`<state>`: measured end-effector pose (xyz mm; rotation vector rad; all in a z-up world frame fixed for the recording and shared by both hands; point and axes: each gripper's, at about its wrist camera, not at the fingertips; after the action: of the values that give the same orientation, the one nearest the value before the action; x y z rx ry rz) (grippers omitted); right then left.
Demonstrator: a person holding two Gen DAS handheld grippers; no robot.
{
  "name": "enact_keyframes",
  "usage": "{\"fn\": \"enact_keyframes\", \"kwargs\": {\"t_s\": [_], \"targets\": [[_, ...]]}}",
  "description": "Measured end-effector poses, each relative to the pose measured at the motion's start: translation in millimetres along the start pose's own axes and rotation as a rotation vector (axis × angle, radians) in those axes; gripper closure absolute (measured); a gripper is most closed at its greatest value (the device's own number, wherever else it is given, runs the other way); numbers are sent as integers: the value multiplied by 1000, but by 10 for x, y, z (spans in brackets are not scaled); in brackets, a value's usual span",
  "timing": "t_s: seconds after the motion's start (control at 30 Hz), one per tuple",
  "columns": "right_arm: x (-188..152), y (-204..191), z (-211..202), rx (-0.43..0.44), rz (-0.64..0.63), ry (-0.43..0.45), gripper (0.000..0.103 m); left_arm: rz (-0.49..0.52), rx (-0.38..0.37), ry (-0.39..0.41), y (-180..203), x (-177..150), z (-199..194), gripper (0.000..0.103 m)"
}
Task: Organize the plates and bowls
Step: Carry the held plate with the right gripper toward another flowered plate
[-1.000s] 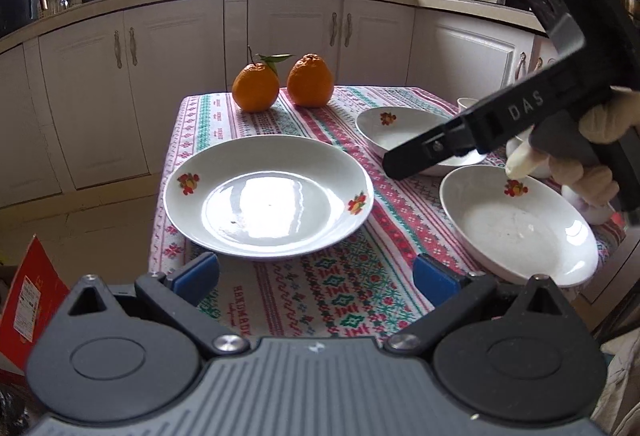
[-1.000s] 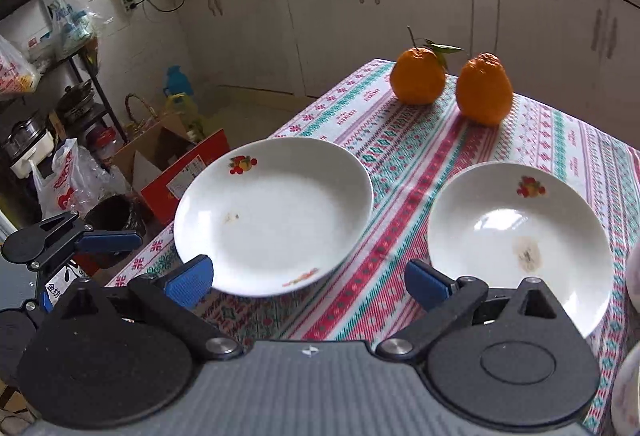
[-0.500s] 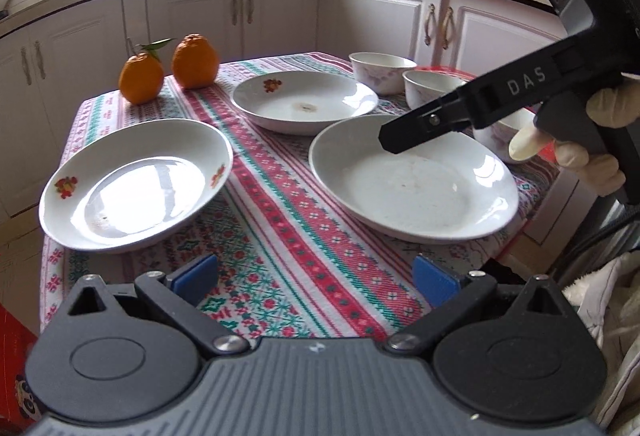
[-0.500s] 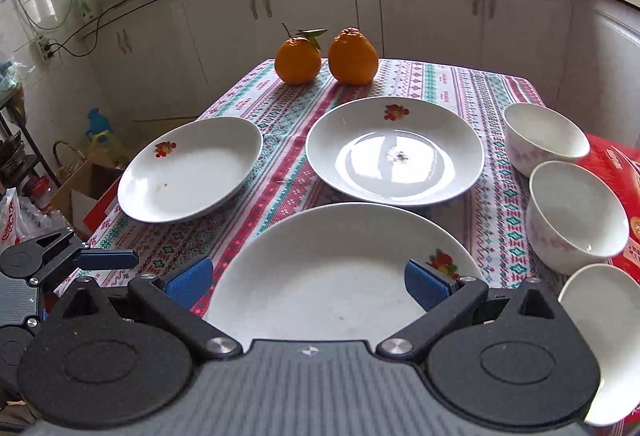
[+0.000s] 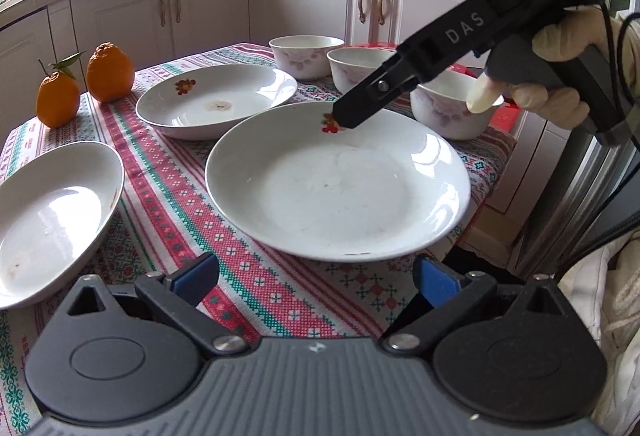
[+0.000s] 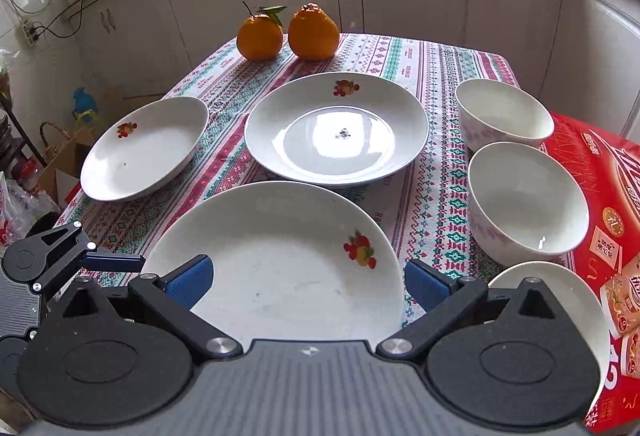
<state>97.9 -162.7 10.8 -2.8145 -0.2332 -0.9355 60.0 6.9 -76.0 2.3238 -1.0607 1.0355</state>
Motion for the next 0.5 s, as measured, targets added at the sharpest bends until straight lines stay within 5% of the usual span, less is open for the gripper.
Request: {"fn": "enact_keyframes", "kwargs": {"t_s": [0.5], "targets": [[207, 232, 437, 63, -31, -191, 17, 41, -33, 5, 54, 65, 89, 1]]}}
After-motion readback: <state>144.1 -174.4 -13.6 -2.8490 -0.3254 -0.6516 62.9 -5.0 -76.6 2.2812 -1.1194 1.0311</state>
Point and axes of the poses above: each gripper's, at about its wrist camera, not at the fingertips, and z roughly the way its jaws point, y to its right, x to its top, and after that the axes turned 2 degrees about -x, right-handed
